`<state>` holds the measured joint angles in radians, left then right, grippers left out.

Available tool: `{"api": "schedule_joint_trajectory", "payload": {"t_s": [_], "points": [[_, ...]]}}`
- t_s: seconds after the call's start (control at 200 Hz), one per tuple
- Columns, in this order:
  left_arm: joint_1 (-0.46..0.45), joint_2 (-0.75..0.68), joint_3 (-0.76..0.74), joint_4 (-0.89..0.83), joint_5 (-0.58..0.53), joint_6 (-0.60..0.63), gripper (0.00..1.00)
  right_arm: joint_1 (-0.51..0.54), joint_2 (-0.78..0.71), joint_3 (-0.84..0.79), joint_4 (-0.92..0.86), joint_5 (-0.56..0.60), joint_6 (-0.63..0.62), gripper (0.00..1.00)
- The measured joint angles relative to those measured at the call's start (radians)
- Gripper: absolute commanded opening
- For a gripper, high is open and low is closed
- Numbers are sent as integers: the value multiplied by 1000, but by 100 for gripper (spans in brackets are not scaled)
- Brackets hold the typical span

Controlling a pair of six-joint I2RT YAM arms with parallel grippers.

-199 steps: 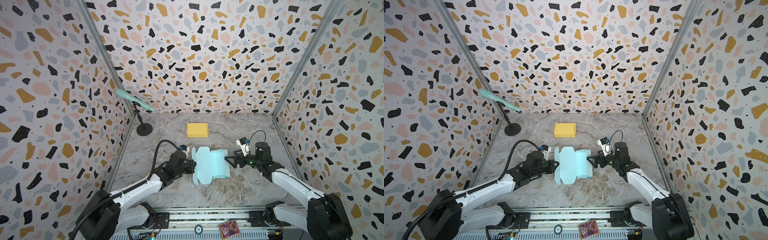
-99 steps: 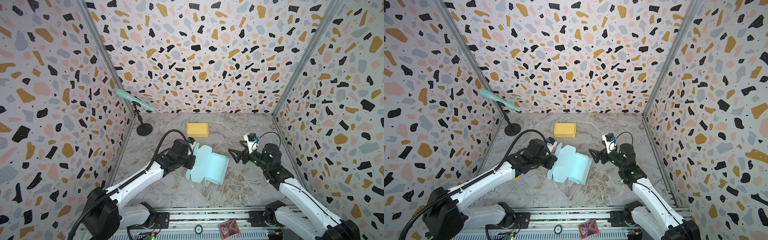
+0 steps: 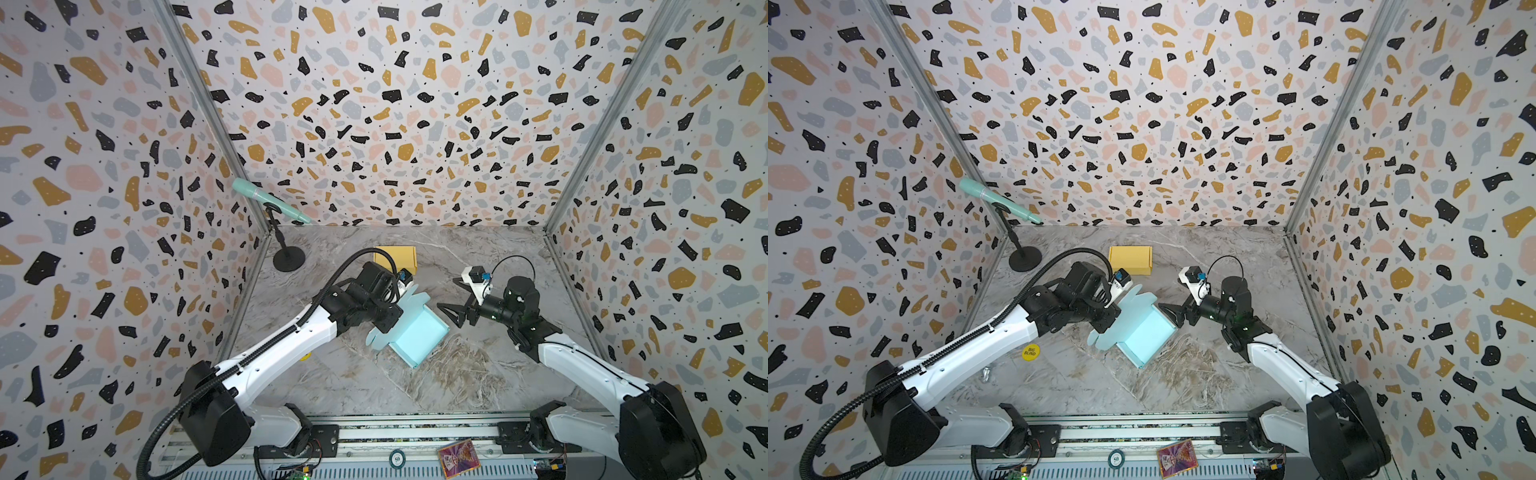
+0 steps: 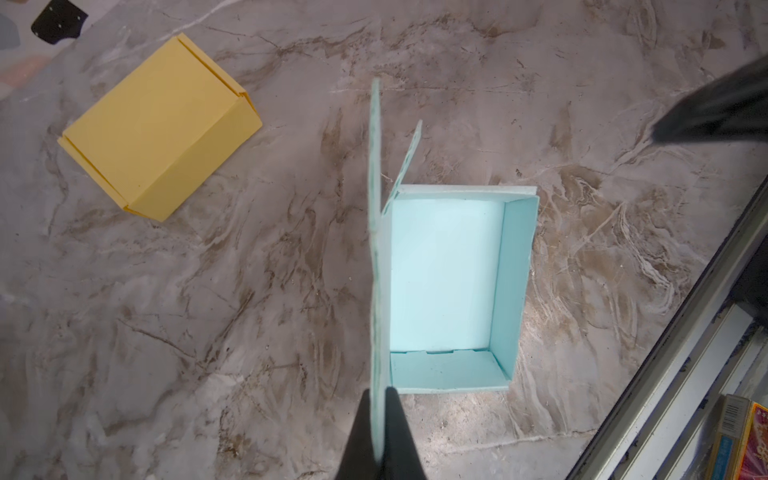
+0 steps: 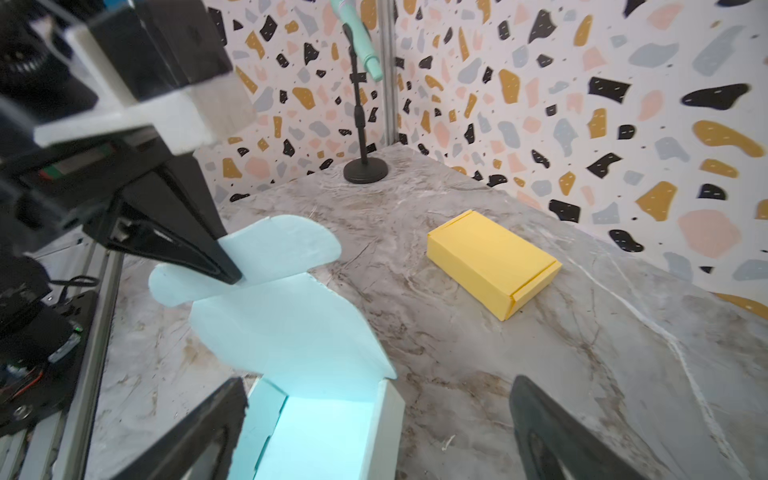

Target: Fold the paper box

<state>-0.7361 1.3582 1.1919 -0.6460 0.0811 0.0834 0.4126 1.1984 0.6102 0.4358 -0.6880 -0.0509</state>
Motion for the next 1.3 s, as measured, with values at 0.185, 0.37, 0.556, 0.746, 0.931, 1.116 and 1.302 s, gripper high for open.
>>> {"api": "schedule_joint_trajectory", "payload": {"t_s": [0.185, 0.37, 0.556, 0.746, 0.931, 1.116, 1.302], "points": [[-30, 64, 62, -34, -14, 47, 5, 8, 109, 33, 10, -62, -53, 98], [-52, 103, 87, -52, -27, 71, 5, 14, 204, 64, 13, -79, -90, 91], [-70, 119, 104, -66, -56, 86, 5, 21, 248, 102, -9, -80, -135, 70], [-81, 129, 113, -71, -80, 90, 5, 39, 248, 102, -24, -72, -163, 40], [-90, 133, 113, -68, -108, 93, 5, 45, 248, 102, -47, -61, -184, 26], [-97, 139, 114, -60, -136, 94, 7, 45, 247, 101, -64, -54, -197, 16], [-92, 141, 99, -43, -143, 92, 28, 46, 228, 82, -69, -38, -202, 9]]}}
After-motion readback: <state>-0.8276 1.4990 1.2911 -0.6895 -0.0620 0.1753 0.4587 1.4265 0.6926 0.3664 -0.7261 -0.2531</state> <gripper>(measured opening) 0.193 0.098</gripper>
